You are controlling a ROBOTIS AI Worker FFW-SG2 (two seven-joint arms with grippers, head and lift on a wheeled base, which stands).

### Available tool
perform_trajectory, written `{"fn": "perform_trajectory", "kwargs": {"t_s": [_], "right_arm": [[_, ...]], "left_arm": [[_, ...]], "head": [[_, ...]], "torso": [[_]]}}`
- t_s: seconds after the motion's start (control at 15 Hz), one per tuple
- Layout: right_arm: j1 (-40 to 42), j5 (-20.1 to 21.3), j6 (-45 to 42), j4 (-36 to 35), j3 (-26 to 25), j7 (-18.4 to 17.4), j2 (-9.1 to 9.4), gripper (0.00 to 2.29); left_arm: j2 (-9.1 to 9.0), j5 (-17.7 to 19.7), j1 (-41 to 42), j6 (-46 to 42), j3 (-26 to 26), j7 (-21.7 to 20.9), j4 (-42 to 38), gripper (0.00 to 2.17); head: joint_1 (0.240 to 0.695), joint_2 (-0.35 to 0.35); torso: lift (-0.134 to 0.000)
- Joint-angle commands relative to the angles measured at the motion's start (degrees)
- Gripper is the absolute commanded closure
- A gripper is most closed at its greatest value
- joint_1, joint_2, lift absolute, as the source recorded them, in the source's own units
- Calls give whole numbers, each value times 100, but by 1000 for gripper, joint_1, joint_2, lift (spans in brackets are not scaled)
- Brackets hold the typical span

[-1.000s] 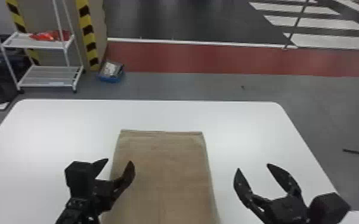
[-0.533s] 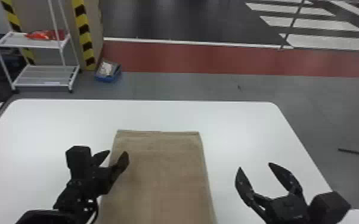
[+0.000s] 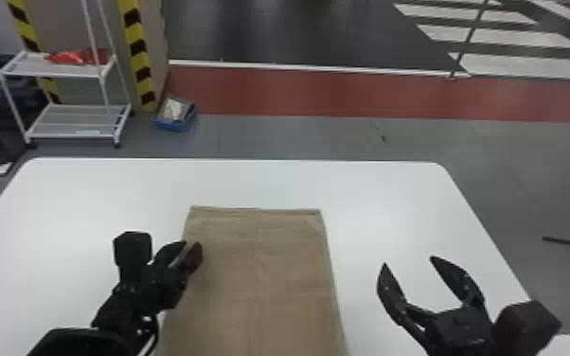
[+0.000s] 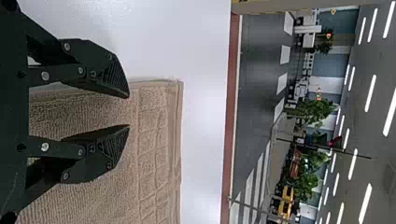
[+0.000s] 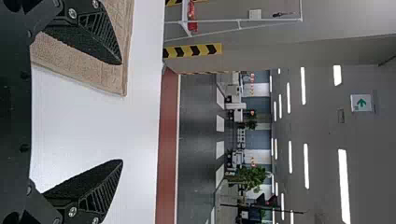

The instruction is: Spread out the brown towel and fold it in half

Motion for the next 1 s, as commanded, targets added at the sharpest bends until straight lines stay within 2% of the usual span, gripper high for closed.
{"fn": "perform_trajectory", "kwargs": {"t_s": [0.0, 0.13, 0.2, 0.27, 0.73, 0.8, 0.87, 0.93], "right_arm": [[-29, -9, 26, 3, 0, 5, -5, 144], [-29, -9, 44, 12, -9, 5, -5, 144], [-29, -9, 44, 12, -9, 5, -5, 144], [-29, -9, 44, 12, -9, 5, -5, 144], [-37, -62, 44, 12, -9, 13, -31, 144], [-37, -62, 44, 12, -9, 13, -31, 144], [-37, -70, 44, 3, -9, 13, -31, 144], [-37, -70, 44, 12, -17, 13, -31, 144]], "left_arm": [[-5, -73, 3, -5, -1, 27, 1, 934], [-5, -117, 3, -5, -1, 71, 1, 920], [-5, -125, -6, -5, -1, 107, 1, 718], [-5, -169, -6, -5, 8, 98, 9, 677], [-5, -301, -50, -5, 25, 71, 212, 701], [-5, -301, -24, -5, 25, 80, 159, 802], [-5, -301, 3, -23, 34, 115, 124, 1038], [-5, -301, 20, -23, 34, 124, 97, 1058]], "head": [[695, -117], [695, -116], [695, -114], [695, -113], [695, -108], [695, -108], [695, -107], [695, -107]], "torso": [[-57], [-57], [-57], [-57], [-57], [-57], [-57], [-57]]}}
